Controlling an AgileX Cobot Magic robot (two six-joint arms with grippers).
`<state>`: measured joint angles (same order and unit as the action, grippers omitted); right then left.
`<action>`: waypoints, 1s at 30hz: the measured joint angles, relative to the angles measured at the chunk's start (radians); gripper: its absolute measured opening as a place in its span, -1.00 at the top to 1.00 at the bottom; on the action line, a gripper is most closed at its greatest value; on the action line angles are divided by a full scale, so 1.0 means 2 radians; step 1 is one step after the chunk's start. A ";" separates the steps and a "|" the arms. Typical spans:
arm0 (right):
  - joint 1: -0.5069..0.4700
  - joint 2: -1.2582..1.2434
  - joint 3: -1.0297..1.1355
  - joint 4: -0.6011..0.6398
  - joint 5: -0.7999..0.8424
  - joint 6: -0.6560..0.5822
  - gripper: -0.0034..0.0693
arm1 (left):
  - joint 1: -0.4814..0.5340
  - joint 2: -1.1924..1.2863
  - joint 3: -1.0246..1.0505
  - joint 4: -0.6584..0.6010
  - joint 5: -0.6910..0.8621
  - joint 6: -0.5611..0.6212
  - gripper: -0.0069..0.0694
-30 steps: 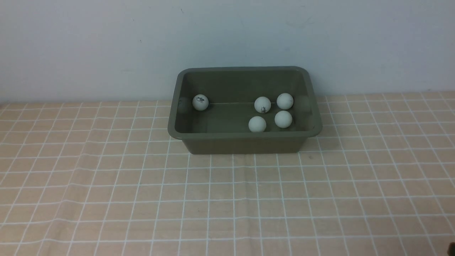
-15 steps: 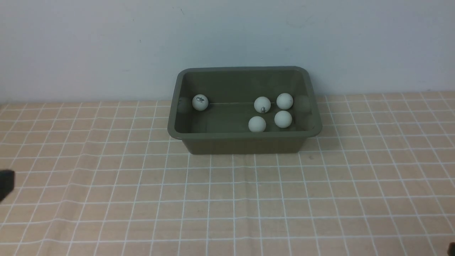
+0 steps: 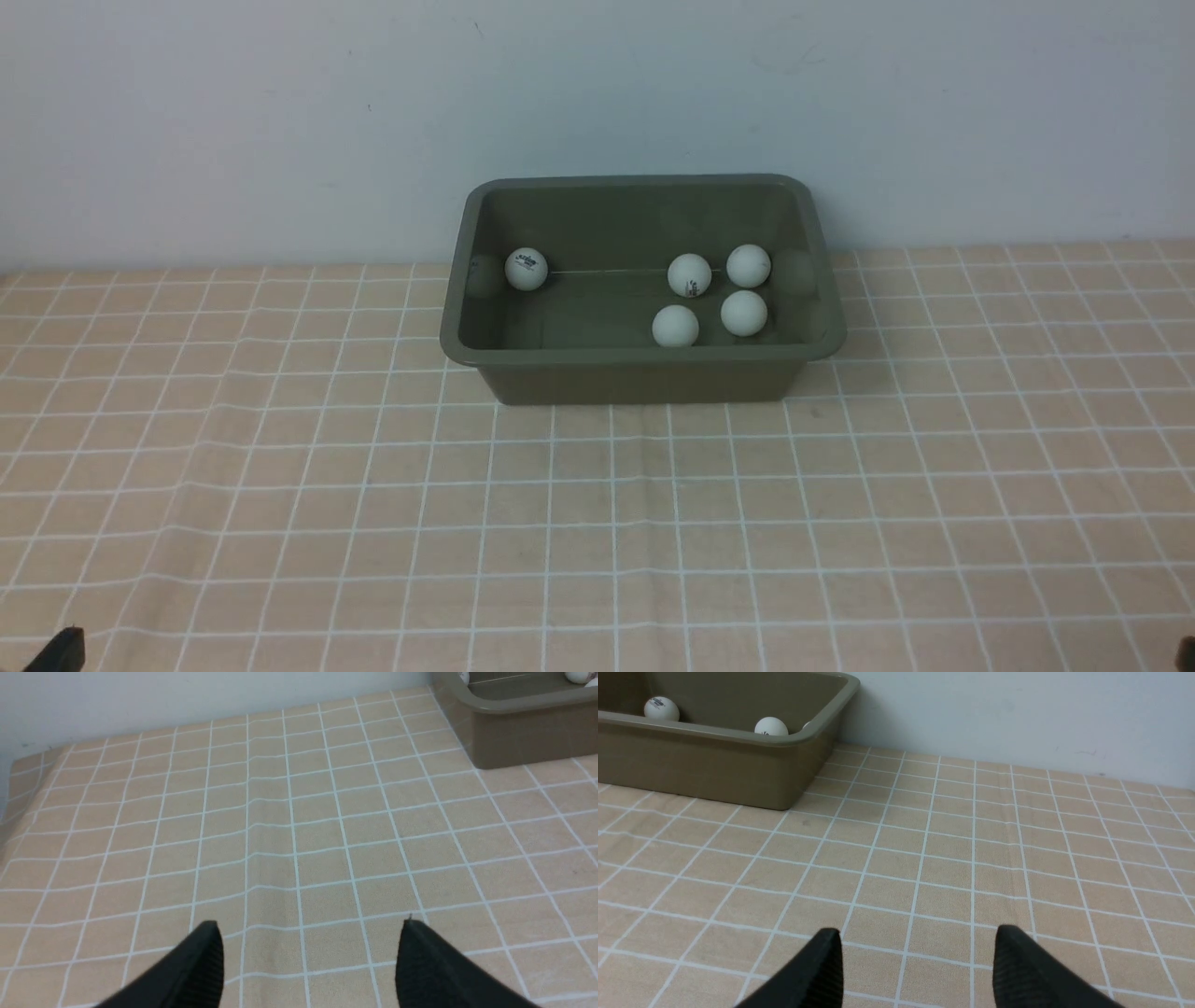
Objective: Put the table tennis balls into the box on the light coffee tablecloth.
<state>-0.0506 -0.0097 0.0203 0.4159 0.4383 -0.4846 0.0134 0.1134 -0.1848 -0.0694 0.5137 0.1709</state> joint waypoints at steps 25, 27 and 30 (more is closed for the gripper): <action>0.000 0.000 0.000 0.000 0.000 0.000 -0.20 | 0.000 -0.063 0.099 0.020 -0.033 -0.027 -0.26; 0.000 0.000 0.000 0.000 -0.001 0.000 -0.20 | 0.000 -0.063 0.102 0.020 -0.047 -0.046 -0.26; 0.000 0.000 0.000 0.000 -0.001 0.000 -0.20 | 0.000 -0.063 0.103 0.021 -0.052 -0.063 -0.26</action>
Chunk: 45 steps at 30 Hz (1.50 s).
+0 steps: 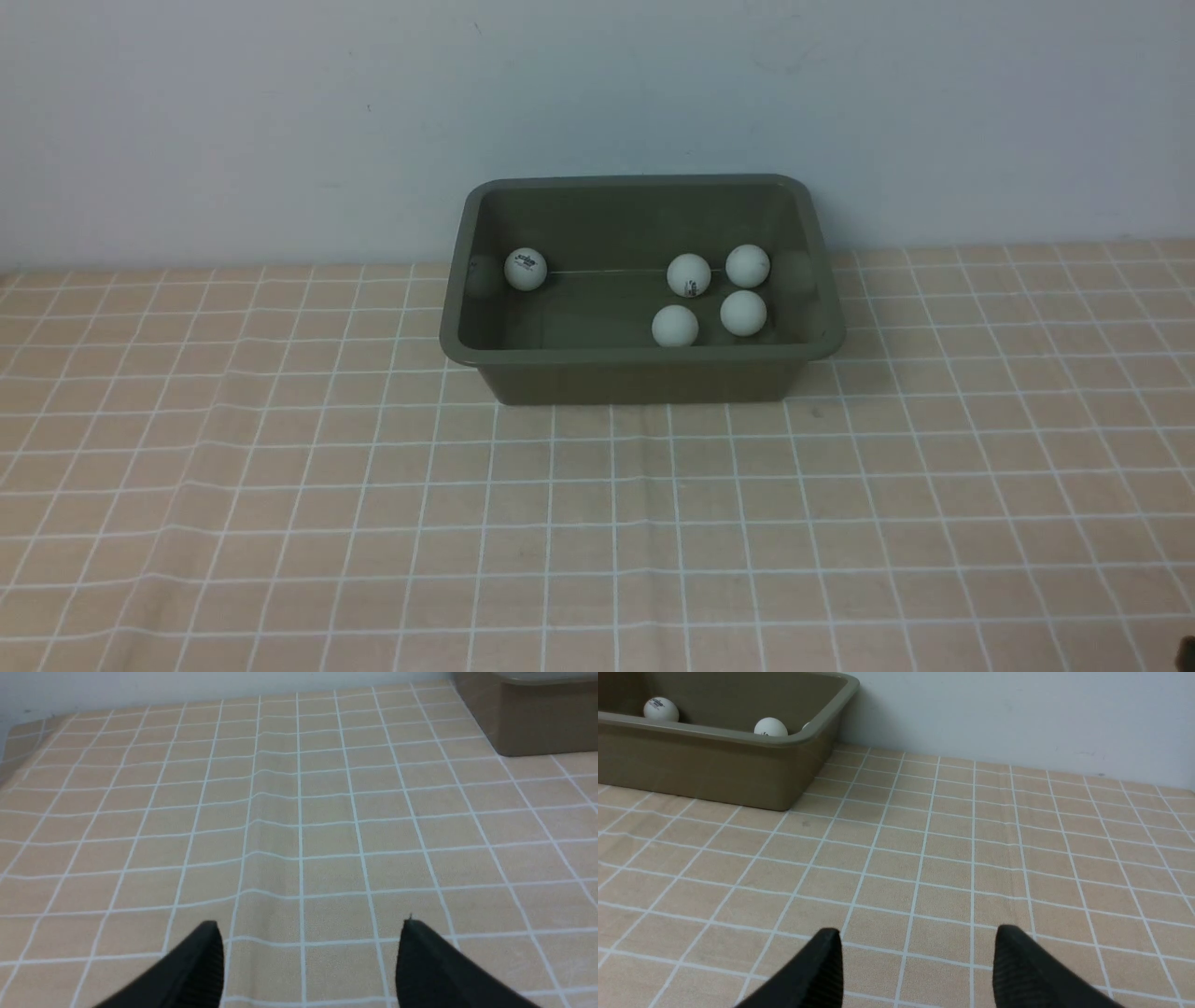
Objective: Put the table tennis balls into the box on the light coffee tablecloth.
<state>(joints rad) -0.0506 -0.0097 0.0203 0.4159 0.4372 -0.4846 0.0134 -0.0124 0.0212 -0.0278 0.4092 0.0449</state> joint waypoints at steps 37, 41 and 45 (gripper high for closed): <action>0.000 0.000 0.000 0.000 0.000 0.000 -0.20 | 0.000 0.000 0.000 0.006 0.000 0.010 -0.26; 0.000 0.000 0.000 0.000 0.000 0.000 -0.20 | 0.000 0.000 0.000 0.006 0.000 0.010 -0.26; 0.000 0.000 0.000 0.000 0.000 -0.001 -0.20 | 0.000 0.000 0.000 0.006 0.000 0.011 -0.26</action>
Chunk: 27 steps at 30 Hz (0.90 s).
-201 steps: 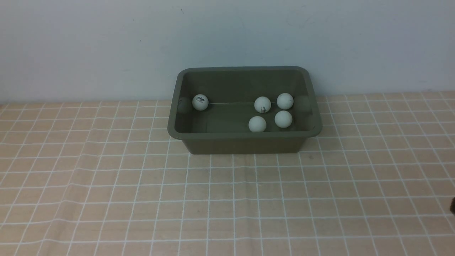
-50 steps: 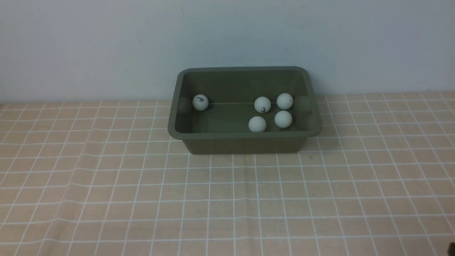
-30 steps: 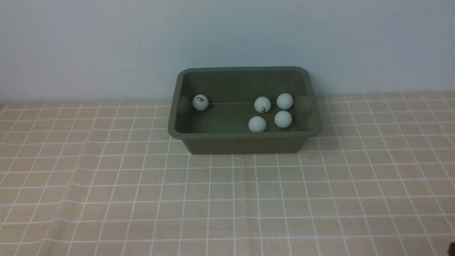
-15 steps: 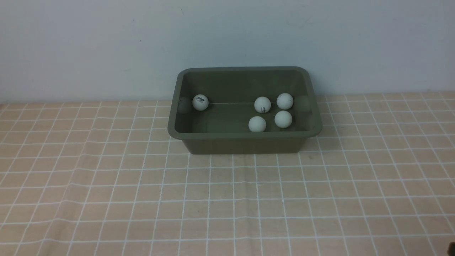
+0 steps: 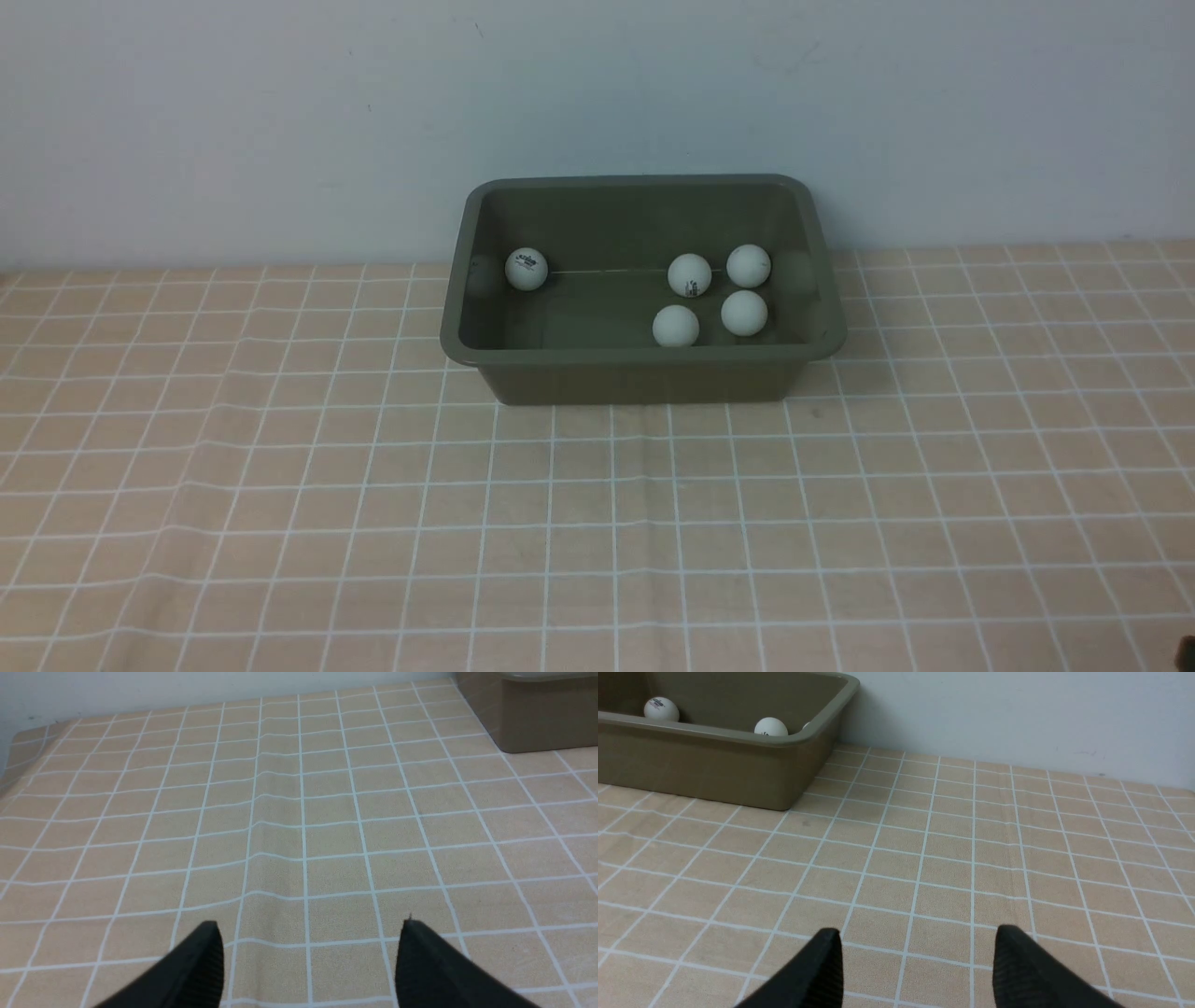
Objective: Put the table tennis balls into the box on the light coffee tablecloth.
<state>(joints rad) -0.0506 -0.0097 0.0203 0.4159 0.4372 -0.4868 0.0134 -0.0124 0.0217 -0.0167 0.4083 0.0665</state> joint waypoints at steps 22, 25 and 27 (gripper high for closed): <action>0.079 0.000 0.000 -0.228 -0.005 0.260 -0.20 | 0.000 0.000 0.000 0.002 0.000 0.000 -0.26; 0.079 0.000 0.000 -0.233 -0.008 0.260 -0.20 | 0.000 0.000 0.000 0.002 0.000 0.000 -0.26; 0.079 0.000 0.000 -0.233 -0.008 0.260 -0.20 | 0.000 0.000 0.000 0.002 0.000 0.000 -0.26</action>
